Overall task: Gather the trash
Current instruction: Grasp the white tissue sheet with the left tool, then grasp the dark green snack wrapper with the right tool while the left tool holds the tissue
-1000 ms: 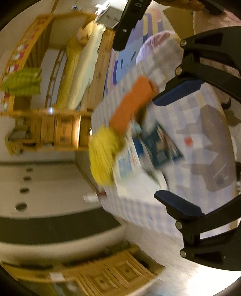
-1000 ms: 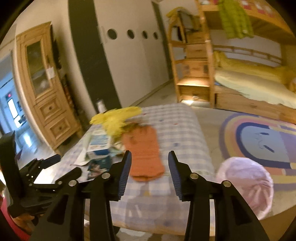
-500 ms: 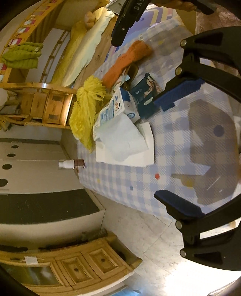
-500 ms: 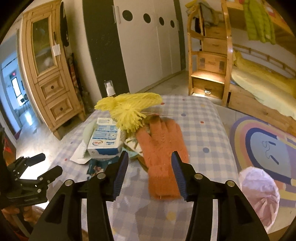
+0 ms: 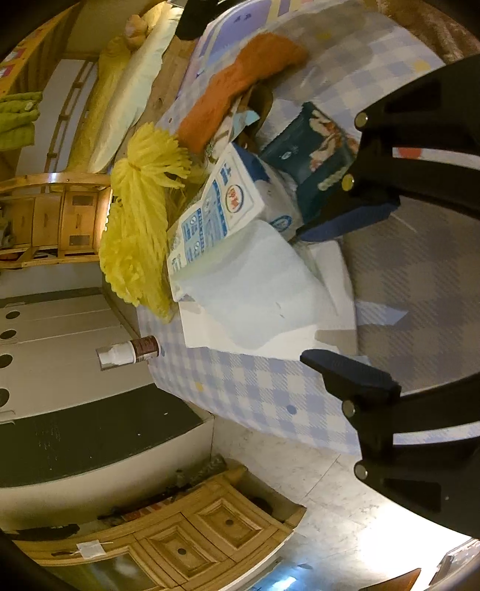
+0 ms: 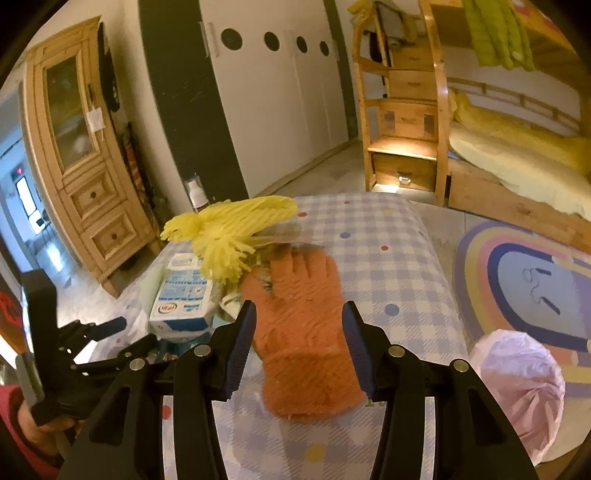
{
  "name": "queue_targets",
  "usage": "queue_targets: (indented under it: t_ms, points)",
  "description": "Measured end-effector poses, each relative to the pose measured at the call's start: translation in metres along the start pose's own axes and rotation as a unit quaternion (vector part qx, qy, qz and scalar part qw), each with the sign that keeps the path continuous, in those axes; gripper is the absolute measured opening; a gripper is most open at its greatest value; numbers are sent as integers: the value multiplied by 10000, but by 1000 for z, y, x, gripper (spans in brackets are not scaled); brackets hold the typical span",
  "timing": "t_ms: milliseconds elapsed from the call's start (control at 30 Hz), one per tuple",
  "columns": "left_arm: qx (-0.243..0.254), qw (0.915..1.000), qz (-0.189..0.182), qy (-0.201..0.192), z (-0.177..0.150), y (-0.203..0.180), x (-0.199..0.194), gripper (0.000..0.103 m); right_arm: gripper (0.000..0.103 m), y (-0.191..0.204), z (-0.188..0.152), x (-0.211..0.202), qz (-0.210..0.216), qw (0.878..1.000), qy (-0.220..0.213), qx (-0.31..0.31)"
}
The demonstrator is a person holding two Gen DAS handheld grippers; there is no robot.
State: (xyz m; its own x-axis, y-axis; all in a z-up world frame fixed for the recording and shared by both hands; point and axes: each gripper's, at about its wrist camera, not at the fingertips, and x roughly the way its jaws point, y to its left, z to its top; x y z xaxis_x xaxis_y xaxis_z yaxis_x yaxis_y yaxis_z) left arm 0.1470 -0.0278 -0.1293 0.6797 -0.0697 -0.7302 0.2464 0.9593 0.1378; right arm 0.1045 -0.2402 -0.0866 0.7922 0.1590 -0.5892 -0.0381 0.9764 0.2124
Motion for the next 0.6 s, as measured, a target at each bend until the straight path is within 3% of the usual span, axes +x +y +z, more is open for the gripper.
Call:
queue_targets:
  t_ms: [100, 200, 300, 333, 367, 433, 600]
  points:
    - [157, 9998, 99, 37, 4, -6, 7, 59, 50, -2, 0, -1, 29, 10000, -17, 54]
    - [226, 9996, 131, 51, 8, -9, 10, 48, 50, -2, 0, -1, 27, 10000, -4, 56]
    - [187, 9998, 94, 18, 11, -7, 9, 27, 50, 0, -1, -1, 18, 10000, 22, 1]
    - [179, 9998, 79, 5, 11, -7, 8, 11, 50, 1, -1, -1, 24, 10000, 19, -14]
    - [159, 9998, 74, -21, 11, -5, 5, 6, 50, 2, -2, -2, 34, 10000, 10, -38]
    - [107, 9998, 80, -158, 10, -1, -3, 0, 50, 4, -4, -5, 57, 10000, -27, -75]
    - [-87, 9986, -81, -524, -5, 14, -41, 0, 56, 17, -11, -10, 220, 9994, -89, -239]
